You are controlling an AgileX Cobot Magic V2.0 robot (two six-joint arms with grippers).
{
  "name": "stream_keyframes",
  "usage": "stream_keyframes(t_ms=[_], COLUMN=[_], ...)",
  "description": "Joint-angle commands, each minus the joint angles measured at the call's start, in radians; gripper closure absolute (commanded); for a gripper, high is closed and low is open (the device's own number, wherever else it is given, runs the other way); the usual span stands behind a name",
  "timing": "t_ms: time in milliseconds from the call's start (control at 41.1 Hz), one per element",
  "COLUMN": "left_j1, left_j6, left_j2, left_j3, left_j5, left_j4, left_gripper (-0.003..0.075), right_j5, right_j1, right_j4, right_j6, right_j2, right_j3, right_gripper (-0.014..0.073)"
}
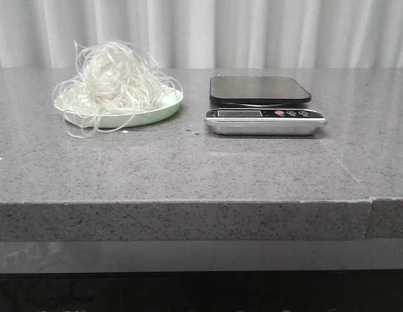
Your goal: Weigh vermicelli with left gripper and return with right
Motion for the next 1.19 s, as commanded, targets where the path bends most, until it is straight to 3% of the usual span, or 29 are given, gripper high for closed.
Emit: stream_keyframes(t_ms=[0, 901, 1023, 1169], left_j1=[0.001, 0.001, 0.001, 0.001], left_j6=[-0.011, -0.011, -0.011, -0.011], left_j2=[-0.020, -0.020, -0.020, -0.016], left_j3=[0.007, 0.005, -0.035, -0.181], left_j5=[-0.076, -0.104, -0.185, -0.123], left_j4=[-0.006, -0.006, -0.008, -0.008], left_gripper=[0.0579, 0.0579, 0.0579, 0.0579], right_j5=[-0.086, -0.107, -0.067, 0.047], right_j1=[-0.006, -0.005, -0.004, -0.004], right_j4=[-0.003, -0.002, -0.002, -0.002], right_j6=[-0.003, -0.003, -0.003, -0.003], right_j2=[-0.015, -0.015, -0.015, -0.007], right_j3=[-0.009, -0.013, -0.074, -0.227], right_gripper=[0.0435, 0.0435, 0.0435, 0.0435])
